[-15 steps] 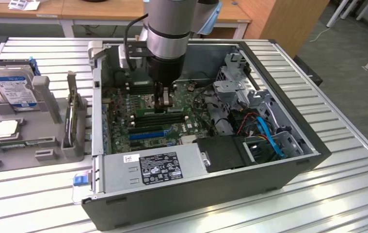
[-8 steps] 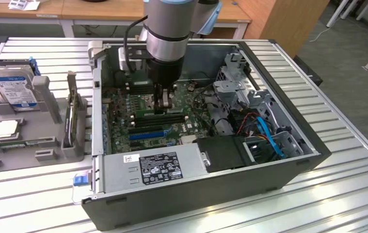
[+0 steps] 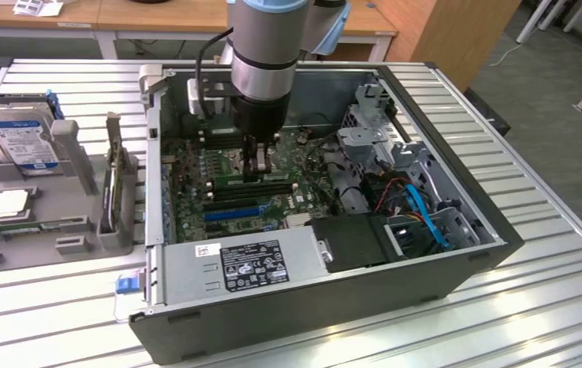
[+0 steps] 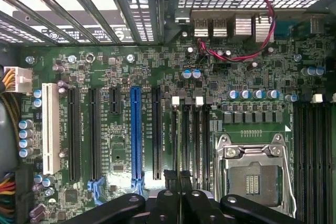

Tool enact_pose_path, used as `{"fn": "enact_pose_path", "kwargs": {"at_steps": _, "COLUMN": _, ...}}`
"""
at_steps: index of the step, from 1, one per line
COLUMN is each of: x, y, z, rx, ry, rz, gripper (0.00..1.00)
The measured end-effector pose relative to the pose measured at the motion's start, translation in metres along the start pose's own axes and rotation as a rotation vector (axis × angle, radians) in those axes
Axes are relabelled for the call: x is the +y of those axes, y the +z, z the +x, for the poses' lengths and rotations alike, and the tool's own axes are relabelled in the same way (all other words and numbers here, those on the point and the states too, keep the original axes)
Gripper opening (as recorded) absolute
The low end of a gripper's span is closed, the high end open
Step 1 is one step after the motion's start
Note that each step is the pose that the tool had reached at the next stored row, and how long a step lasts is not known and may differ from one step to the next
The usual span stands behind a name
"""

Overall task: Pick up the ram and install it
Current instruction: 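Insert the ram into the slot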

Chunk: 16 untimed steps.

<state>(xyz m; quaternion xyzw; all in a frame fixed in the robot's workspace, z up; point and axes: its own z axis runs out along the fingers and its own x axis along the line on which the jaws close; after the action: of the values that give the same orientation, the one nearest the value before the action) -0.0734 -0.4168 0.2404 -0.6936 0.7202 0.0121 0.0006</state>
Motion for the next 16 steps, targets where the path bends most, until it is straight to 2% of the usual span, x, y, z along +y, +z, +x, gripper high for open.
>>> {"fn": "enact_pose_path", "kwargs": {"at_steps": 3, "x": 0.0003, "y": 0.0005, "z": -0.0001, "rx": -0.0008, "ry": 0.0, "rz": 0.0115, "gripper": 0.12}}
{"fn": "enact_pose_path", "kwargs": {"at_steps": 13, "x": 0.0039, "y": 0.0014, "z": 0.0001, "rx": -0.0005, "ry": 0.0, "rz": 0.0114, "gripper": 0.12}}
{"fn": "enact_pose_path", "kwargs": {"at_steps": 16, "x": 0.0038, "y": 0.006, "z": 0.0001, "rx": -0.0007, "ry": 0.0, "rz": 0.0115, "gripper": 0.12}}
